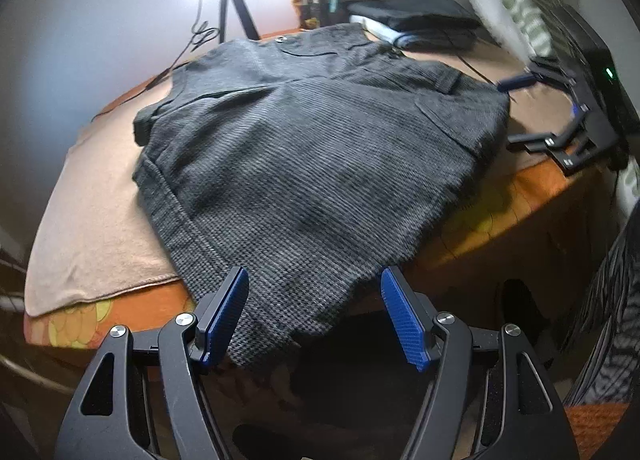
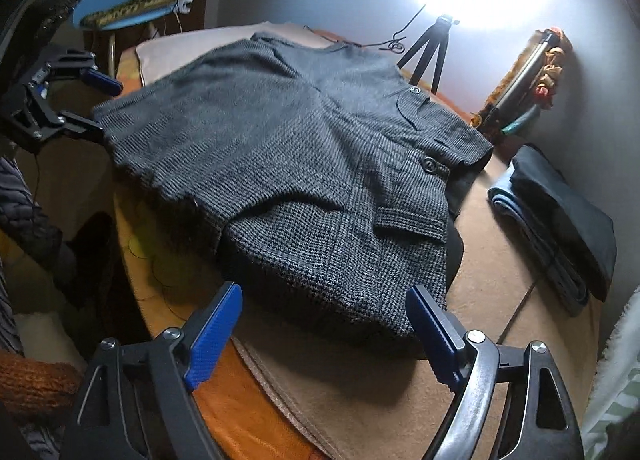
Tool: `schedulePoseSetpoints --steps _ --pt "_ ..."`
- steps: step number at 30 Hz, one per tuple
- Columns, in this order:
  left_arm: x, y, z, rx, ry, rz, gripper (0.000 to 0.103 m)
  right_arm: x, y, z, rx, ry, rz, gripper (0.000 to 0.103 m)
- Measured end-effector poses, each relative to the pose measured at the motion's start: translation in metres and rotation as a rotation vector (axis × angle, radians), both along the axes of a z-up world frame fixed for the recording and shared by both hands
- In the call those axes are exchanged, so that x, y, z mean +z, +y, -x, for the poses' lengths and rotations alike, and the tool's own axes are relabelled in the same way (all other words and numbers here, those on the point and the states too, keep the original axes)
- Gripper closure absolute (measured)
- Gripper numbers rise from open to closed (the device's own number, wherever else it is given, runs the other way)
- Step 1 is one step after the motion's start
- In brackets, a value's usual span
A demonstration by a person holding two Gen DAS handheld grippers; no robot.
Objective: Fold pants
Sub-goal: 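Move both tools to the trouser legs' hem ends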
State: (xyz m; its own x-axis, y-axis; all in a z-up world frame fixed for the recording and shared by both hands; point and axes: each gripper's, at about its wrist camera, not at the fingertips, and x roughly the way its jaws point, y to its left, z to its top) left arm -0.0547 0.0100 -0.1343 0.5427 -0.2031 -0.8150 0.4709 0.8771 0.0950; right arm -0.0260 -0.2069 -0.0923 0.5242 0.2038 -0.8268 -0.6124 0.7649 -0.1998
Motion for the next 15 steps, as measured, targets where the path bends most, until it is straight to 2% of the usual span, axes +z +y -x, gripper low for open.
schedulePoseSetpoints --steps 7,8,10,12,14,15 --pt "-0.013 -0.012 0.007 -0.076 -0.016 -0.094 0.034 -0.013 0.01 -0.009 0.027 0.007 0.07 0.026" --pt "-0.014 -0.013 0.007 -0.078 -0.016 -0.101 0.034 -0.013 0.011 -0.009 0.032 0.008 0.072 0.029" --pt "-0.018 -0.012 0.005 -0.078 -0.014 -0.119 0.034 -0.012 0.012 -0.011 0.037 0.02 0.058 0.039" --pt "-0.02 -0.013 0.003 -0.08 -0.018 -0.129 0.034 -0.009 0.012 -0.014 0.044 0.042 0.027 0.065" --pt "-0.021 -0.014 0.002 -0.09 -0.027 -0.143 0.034 -0.005 0.011 -0.017 0.024 0.045 0.007 0.07" --pt "-0.021 -0.015 0.001 -0.092 -0.032 -0.15 0.034 -0.002 0.011 -0.02 0.01 0.043 -0.009 0.077"
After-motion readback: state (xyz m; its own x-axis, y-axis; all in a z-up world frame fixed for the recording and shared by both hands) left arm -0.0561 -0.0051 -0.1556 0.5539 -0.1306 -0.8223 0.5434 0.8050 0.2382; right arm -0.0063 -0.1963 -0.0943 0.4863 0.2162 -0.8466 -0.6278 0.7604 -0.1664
